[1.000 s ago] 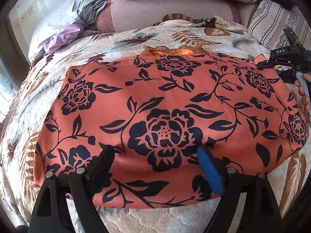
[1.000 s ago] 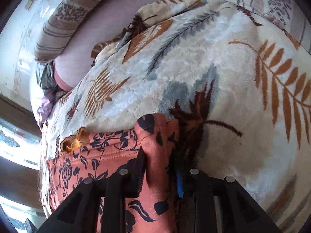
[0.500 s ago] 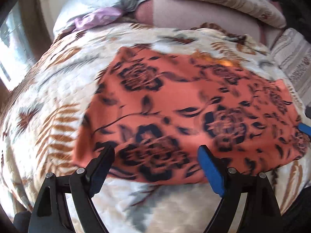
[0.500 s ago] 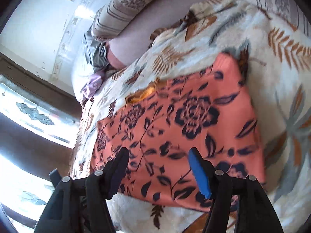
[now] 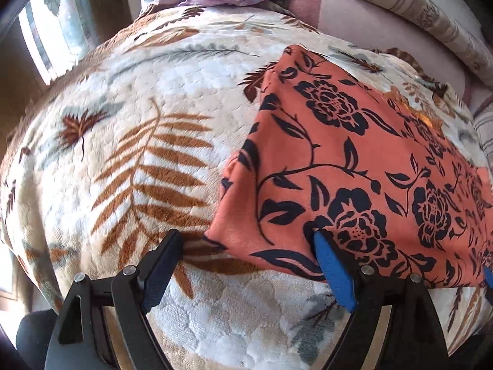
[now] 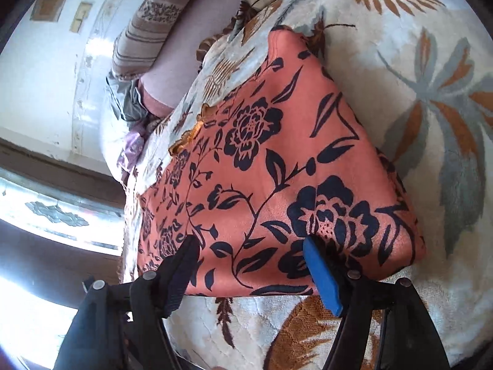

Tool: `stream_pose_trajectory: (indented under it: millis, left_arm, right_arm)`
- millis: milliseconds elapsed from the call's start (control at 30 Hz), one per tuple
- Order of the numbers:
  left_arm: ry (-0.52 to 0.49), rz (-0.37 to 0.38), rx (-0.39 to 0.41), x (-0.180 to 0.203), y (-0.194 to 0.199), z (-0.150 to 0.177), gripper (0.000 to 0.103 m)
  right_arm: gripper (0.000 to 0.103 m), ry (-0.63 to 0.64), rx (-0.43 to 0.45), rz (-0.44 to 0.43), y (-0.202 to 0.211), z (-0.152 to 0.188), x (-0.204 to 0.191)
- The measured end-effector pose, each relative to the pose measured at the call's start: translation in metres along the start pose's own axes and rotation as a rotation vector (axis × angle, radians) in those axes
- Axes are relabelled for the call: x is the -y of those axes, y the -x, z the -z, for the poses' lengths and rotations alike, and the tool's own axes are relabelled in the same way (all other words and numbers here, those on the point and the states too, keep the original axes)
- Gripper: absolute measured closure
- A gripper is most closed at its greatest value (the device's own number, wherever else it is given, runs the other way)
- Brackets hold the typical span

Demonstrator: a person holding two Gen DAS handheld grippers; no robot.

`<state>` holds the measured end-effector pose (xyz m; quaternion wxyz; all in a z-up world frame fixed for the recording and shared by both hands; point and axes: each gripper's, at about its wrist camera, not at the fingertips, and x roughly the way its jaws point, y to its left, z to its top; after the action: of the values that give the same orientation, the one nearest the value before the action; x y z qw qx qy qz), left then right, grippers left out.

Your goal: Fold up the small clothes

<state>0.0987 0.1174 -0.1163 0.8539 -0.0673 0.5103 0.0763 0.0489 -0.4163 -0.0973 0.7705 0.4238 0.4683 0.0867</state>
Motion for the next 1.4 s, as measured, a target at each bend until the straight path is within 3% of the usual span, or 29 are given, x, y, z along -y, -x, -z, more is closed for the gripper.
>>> stream_pose_trajectory:
  millis: [67, 167, 233, 333, 400, 467, 533, 733, 800, 867, 967, 1033, 1200, 1300, 1400]
  left_arm:
    - [0.005, -0.026, 0.017, -0.003, 0.007, 0.001, 0.016]
    - [0.040, -0.062, 0.055, -0.013, 0.012, 0.002, 0.016]
    - [0.055, -0.051, 0.012, -0.020, -0.001, 0.000, 0.016]
    - [0.055, -0.067, 0.034, -0.023, 0.010, 0.000, 0.016]
    - [0.053, -0.112, 0.062, -0.023, 0.016, -0.002, 0.017]
    - [0.052, -0.113, 0.055, -0.024, 0.014, -0.002, 0.017]
    - [0.055, -0.101, 0.003, -0.031, 0.005, 0.000, 0.016]
    - [0.076, -0.112, 0.029, -0.037, 0.016, 0.003, 0.017]
    - [0.075, -0.114, 0.036, -0.036, 0.020, 0.004, 0.017]
    - [0.067, -0.124, 0.064, -0.035, 0.028, 0.003, 0.017]
    - [0.066, -0.122, 0.142, -0.031, 0.046, 0.002, 0.017]
    - [0.039, -0.097, 0.170, -0.019, 0.054, 0.001, 0.017]
    - [-0.076, -0.024, 0.199, 0.028, 0.064, 0.002, 0.017]
    - [-0.151, 0.012, 0.171, 0.058, 0.061, 0.005, 0.017]
    - [-0.198, 0.034, 0.164, 0.080, 0.058, 0.010, 0.017]
  right_arm:
    - [0.030, 0.013, 0.036, 0.017, 0.010, -0.002, -0.004]
    - [0.030, 0.031, 0.038, -0.023, 0.016, -0.004, -0.004]
    - [0.030, 0.022, 0.024, 0.024, 0.007, -0.011, 0.007]
    - [0.030, -0.092, 0.048, -0.033, 0.013, -0.018, 0.020]
    - [0.029, -0.035, 0.082, -0.032, 0.020, -0.019, 0.010]
    - [0.029, -0.010, 0.059, 0.000, 0.013, -0.024, 0.012]
    - [0.029, -0.095, 0.039, -0.009, 0.006, -0.029, 0.026]
    - [0.029, 0.016, 0.080, 0.015, 0.013, -0.047, -0.001]
    - [0.029, -0.020, 0.059, 0.074, -0.002, -0.059, 0.011]
    - [0.029, -0.079, 0.078, 0.047, 0.005, -0.061, 0.013]
    - [0.029, 0.015, 0.156, 0.034, 0.033, -0.046, -0.015]
    - [0.029, -0.003, 0.173, 0.006, 0.045, -0.023, -0.021]
    - [0.029, -0.127, 0.091, -0.045, 0.040, 0.044, -0.005]
    - [0.028, -0.210, 0.069, -0.042, 0.025, 0.053, 0.012]
    - [0.028, -0.299, 0.099, -0.067, 0.018, 0.046, 0.026]
